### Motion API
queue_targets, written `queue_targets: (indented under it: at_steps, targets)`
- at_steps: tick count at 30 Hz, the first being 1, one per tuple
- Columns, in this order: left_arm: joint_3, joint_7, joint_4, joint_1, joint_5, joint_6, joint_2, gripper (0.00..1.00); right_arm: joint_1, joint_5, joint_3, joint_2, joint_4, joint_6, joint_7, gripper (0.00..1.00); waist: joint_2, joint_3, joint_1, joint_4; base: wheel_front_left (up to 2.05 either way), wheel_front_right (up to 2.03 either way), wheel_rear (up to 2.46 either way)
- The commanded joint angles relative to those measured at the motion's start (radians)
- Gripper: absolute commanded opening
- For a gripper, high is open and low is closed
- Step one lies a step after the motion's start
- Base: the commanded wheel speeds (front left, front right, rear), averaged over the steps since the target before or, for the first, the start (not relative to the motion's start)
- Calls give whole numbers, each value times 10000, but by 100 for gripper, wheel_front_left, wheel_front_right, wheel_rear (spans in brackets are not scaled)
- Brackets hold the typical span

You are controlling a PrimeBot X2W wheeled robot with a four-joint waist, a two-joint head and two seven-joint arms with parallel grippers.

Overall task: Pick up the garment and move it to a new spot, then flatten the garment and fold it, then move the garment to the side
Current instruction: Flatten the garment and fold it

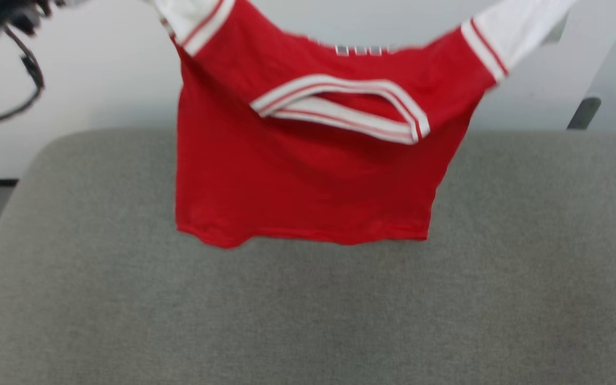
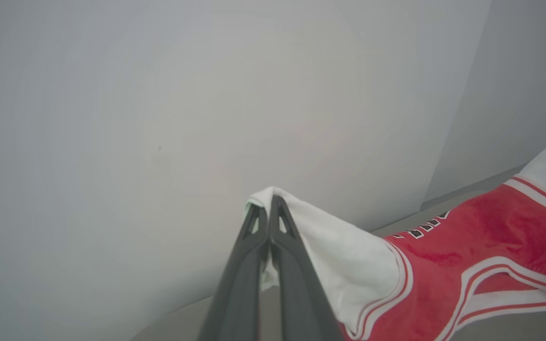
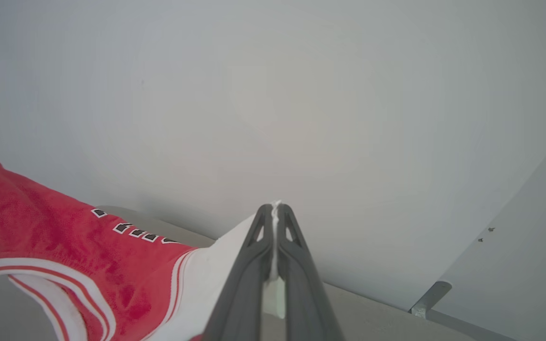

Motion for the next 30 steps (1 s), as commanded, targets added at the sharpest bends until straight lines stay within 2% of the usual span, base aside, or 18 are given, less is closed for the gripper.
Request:
queue_targets:
  at_steps: [1, 4, 7, 13, 17, 20, 24, 30]
  targets:
    - [34, -68, -41, -228, 21, 29, 8, 0, -237, -124, -18, 18, 7, 32, -67, 0, 0, 1224, 0, -282, 0, 0, 0]
    - [46, -467, -3, -681, 267, 29, -61, 0, -739, -702, -102, 158, 284, 30, -679, 0, 0, 2326, 0, -416, 0, 0, 0]
    - [104, -1184, 116, -1569, 712, 29, -218, 0, -1582, -1855, -192, 298, 817, 20, -1945, 0, 0, 3553, 0, -508, 0, 0, 0]
    - [550, -3849, 629, -3652, 1653, 44, -878, 0, -3626, -4780, -1337, 809, 2521, 18, -6037, 0, 0, 5809, 0, -533, 0, 0, 0]
    - [642, -5508, 862, -4583, 2015, 38, -1285, 0, -4511, -6481, -2165, 1025, 3407, 20, -7932, 0, 0, 6881, 0, -284, 0, 0, 0]
    - [493, -6533, 676, -4695, 1803, 36, -1329, 0, -4903, -7508, -2763, 1050, 3639, 16, -8484, 0, 0, 7528, 0, -103, 0, 0, 0]
    - [75, -7282, 650, -4345, 1449, 34, -1092, 0, -4700, -8408, -3373, 1292, 3788, 16, -8667, 0, 0, 8077, 0, 52, 0, 0, 0]
    - [-385, -7708, 1076, -3432, 751, 31, -877, 0, -3790, -8679, -3777, 1791, 3859, 16, -8692, 0, 0, 8141, 0, 202, 0, 0, 0]
